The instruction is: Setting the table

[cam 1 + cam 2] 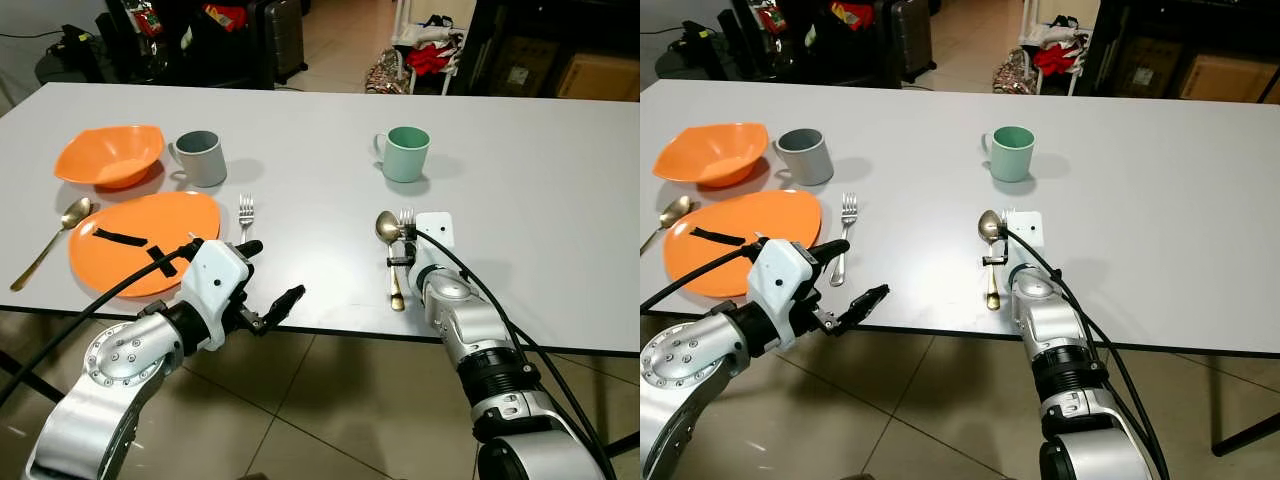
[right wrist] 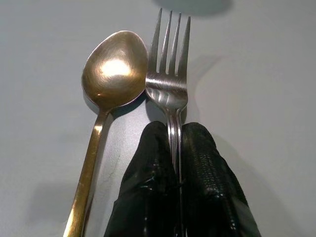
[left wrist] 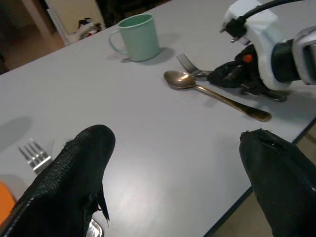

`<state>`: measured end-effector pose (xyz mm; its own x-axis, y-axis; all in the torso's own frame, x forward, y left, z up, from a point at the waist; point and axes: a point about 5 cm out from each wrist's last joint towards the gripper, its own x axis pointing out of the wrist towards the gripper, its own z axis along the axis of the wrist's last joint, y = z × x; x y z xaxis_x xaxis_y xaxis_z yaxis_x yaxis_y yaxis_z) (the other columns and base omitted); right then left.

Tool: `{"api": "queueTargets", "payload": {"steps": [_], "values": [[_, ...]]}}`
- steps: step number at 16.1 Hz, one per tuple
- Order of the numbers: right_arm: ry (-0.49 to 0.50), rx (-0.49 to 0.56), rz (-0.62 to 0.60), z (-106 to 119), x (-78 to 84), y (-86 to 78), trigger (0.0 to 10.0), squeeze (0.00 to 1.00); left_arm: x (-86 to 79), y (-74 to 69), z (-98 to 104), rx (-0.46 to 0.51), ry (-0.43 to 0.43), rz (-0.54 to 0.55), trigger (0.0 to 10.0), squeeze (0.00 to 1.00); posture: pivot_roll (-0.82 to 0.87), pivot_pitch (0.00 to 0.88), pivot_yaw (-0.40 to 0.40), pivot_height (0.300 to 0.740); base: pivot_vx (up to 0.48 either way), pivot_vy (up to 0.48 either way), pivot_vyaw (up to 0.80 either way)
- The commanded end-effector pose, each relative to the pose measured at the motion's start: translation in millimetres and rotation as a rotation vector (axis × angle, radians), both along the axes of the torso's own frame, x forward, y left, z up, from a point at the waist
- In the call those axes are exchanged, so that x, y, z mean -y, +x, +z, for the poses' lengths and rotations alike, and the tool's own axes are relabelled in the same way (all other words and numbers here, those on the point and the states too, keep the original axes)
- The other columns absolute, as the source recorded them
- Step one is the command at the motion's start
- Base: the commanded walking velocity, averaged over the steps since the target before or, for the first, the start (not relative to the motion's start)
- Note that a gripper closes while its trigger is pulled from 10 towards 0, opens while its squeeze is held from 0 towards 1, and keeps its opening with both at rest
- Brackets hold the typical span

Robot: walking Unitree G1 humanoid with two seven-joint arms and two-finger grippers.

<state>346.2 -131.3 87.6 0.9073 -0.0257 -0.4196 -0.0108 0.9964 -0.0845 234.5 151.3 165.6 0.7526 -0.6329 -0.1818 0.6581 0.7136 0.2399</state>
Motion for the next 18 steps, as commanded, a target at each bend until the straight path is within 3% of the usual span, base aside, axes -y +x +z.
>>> {"api": "queueTargets", "payload": {"steps": [1,12,13,15,18], "values": [[0.008,-0.055,-0.02,-10.2,1.2,-3.9,10.0,0.0,1.8,1.3,3.3,0.003,0.005,-0.021,10.0,0.0,0.04,0.046,0.075,0.74,0.0,0.0,0.0],[0.012,-0.058,-0.069,-8.6,11.5,-5.7,10.0,0.0,5.9,-6.4,-3.7,-0.041,0.006,-0.074,10.0,0.0,0.01,0.041,0.078,0.74,0.0,0.0,0.0],[0.03,-0.051,-0.07,-7.9,12.0,-6.1,10.0,0.0,5.9,-7.4,-4.0,-0.043,0.012,-0.078,10.0,0.0,0.02,0.043,0.076,0.74,0.0,0.0,0.0],[0.175,0.012,-0.07,1.0,18.6,-4.8,10.0,0.0,5.3,-9.1,-2.6,-0.04,0.014,-0.075,10.0,0.0,0.02,0.051,0.066,0.74,0.0,0.0,0.0],[0.191,0.032,-0.079,6.2,33.1,-6.9,10.0,0.0,6.2,-11.8,-3.8,-0.042,0.008,-0.068,10.0,0.0,0.01,0.054,0.058,0.74,0.0,0.0,0.0]]}}
